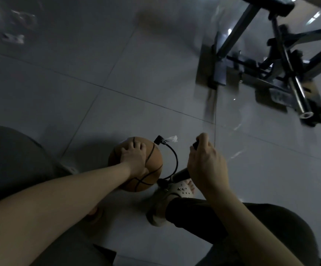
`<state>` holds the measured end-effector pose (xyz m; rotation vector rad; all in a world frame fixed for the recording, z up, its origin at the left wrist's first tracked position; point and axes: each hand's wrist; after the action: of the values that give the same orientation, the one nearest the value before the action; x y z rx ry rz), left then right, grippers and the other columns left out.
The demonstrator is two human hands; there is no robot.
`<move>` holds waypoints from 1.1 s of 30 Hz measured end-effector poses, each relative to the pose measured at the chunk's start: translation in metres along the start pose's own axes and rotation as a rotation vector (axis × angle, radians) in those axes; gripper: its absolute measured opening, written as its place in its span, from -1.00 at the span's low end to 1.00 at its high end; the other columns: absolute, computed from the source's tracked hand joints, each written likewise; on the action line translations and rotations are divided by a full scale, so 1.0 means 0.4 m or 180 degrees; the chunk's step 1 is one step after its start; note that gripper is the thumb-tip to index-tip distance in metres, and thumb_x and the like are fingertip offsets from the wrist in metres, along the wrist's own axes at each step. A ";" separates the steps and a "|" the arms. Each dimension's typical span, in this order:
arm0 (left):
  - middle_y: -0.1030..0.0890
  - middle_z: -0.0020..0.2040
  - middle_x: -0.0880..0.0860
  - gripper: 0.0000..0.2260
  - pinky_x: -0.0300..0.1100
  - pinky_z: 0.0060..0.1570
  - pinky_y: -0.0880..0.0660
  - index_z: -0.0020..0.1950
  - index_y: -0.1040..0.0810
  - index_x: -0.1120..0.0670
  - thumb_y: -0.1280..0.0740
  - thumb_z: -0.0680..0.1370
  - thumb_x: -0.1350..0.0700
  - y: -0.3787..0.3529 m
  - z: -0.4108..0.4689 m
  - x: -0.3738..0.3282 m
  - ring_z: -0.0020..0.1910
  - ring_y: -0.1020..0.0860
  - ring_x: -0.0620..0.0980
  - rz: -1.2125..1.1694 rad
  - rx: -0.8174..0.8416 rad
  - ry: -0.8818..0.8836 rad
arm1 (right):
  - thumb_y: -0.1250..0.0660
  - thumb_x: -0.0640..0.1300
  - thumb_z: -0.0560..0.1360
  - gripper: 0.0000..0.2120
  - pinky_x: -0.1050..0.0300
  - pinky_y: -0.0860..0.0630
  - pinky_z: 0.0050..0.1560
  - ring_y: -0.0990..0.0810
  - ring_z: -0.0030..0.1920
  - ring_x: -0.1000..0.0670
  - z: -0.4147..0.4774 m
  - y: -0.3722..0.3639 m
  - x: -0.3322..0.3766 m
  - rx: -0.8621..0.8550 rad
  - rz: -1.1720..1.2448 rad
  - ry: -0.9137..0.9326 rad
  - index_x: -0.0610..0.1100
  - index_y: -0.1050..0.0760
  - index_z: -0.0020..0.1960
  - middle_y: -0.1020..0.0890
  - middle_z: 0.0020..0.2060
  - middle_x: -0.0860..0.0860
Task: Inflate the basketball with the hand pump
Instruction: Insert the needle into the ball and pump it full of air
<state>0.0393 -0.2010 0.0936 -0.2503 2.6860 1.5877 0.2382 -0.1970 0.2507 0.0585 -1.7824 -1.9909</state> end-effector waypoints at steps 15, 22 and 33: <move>-0.08 0.59 0.26 -0.03 0.23 0.26 -0.33 0.59 -0.02 0.15 -0.40 0.44 -0.33 -0.007 0.034 -0.020 0.47 -0.18 0.32 0.0129 -0.0173 0.0084 | -0.15 -0.12 0.65 -0.91 -0.02 -0.43 -0.49 -0.39 -0.42 -0.02 0.005 -0.219 -0.090 0.0274 0.0031 -0.0258 -0.06 -0.23 0.02 -0.44 -0.27 -0.02; -0.08 0.59 0.26 -0.05 0.29 0.29 -0.31 0.60 -0.02 0.15 -0.43 0.45 -0.29 -0.020 0.023 -0.008 0.49 -0.17 0.33 0.0037 -0.0138 0.0028 | -0.16 -0.12 0.65 -0.94 0.05 -0.36 -0.52 -0.33 -0.43 0.04 -0.017 -0.327 -0.114 0.0547 -0.0055 -0.0205 -0.10 -0.30 0.04 -0.41 -0.27 -0.01; -0.07 0.60 0.22 -0.03 0.30 0.34 -0.27 0.61 0.01 0.14 -0.42 0.46 -0.31 0.000 0.021 -0.002 0.53 -0.12 0.30 -0.0047 0.0039 0.0134 | -0.22 -0.10 0.64 -0.88 0.00 -0.42 -0.42 -0.48 -0.34 -0.07 -0.027 -0.231 -0.075 0.0722 0.0017 -0.0078 -0.09 -0.29 0.09 -0.59 -0.05 -0.09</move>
<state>0.0395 -0.1936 0.0894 -0.3059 2.7173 1.5793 0.2400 -0.1913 0.1530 0.1016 -2.0145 -1.7847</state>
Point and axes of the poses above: each hand's wrist, its own z-axis towards the middle knuckle, its own y-axis out of the back of the hand, x = y × z
